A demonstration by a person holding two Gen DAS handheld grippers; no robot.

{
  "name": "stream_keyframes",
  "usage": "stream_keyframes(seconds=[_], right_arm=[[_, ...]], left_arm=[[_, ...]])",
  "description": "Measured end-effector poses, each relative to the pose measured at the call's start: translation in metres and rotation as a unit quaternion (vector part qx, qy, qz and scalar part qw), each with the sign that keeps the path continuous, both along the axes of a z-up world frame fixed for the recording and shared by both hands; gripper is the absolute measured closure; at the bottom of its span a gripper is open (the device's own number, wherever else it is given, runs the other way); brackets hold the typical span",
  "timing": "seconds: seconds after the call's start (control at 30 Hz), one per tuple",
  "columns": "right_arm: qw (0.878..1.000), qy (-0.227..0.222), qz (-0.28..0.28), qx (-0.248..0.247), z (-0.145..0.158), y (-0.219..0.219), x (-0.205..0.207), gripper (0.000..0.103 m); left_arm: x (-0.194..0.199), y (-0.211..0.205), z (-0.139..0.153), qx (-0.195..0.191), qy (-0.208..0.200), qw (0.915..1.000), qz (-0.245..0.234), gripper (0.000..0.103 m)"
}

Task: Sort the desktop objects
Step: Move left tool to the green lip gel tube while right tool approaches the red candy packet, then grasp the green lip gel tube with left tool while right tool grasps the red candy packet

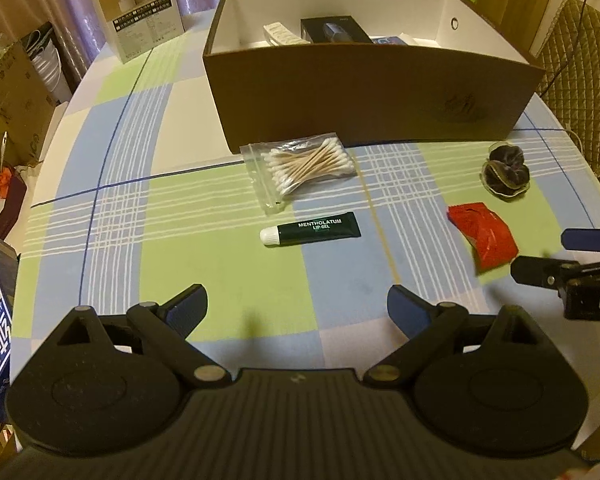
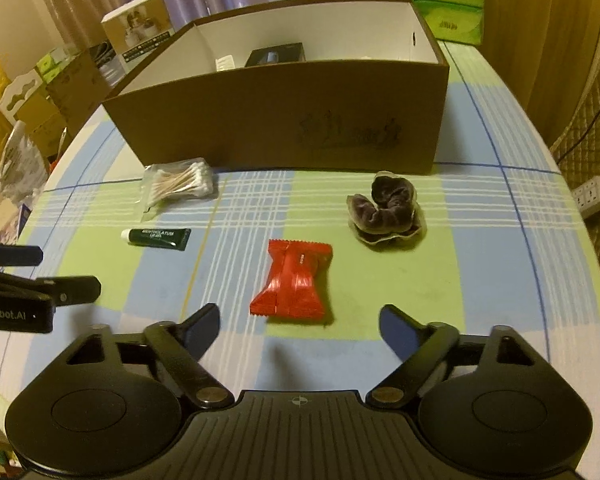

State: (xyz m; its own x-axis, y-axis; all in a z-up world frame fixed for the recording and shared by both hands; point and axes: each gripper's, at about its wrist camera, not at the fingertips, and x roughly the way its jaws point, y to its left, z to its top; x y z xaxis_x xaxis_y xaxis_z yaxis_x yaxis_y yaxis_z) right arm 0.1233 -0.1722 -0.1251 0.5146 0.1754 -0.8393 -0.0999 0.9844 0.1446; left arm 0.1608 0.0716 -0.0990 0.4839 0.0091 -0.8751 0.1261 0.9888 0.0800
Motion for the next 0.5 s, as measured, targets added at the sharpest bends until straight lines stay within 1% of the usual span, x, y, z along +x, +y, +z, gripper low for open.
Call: stream_keyframes(seconds=[0.13,0.47,0.5], right_arm=[[1.0,0.005,-0.004,0.002,-0.008,0.003,0.012,0.036],[1.0,0.027,-0.007,-0.006,-0.03,0.008,0.036,0.052],[1.0,0.028,-0.007,-0.006,-0.032,0.008,0.037,0.055]], left_arm=[[0.01,0.003,-0.008,-0.003,0.005,1.0,0.0,0.008],[0.033,0.004,-0.027,-0.008,0.022,0.9997,-0.002,0.008],[0.034,0.005,-0.029,-0.009,0.022,0.9997,0.0,0.008]])
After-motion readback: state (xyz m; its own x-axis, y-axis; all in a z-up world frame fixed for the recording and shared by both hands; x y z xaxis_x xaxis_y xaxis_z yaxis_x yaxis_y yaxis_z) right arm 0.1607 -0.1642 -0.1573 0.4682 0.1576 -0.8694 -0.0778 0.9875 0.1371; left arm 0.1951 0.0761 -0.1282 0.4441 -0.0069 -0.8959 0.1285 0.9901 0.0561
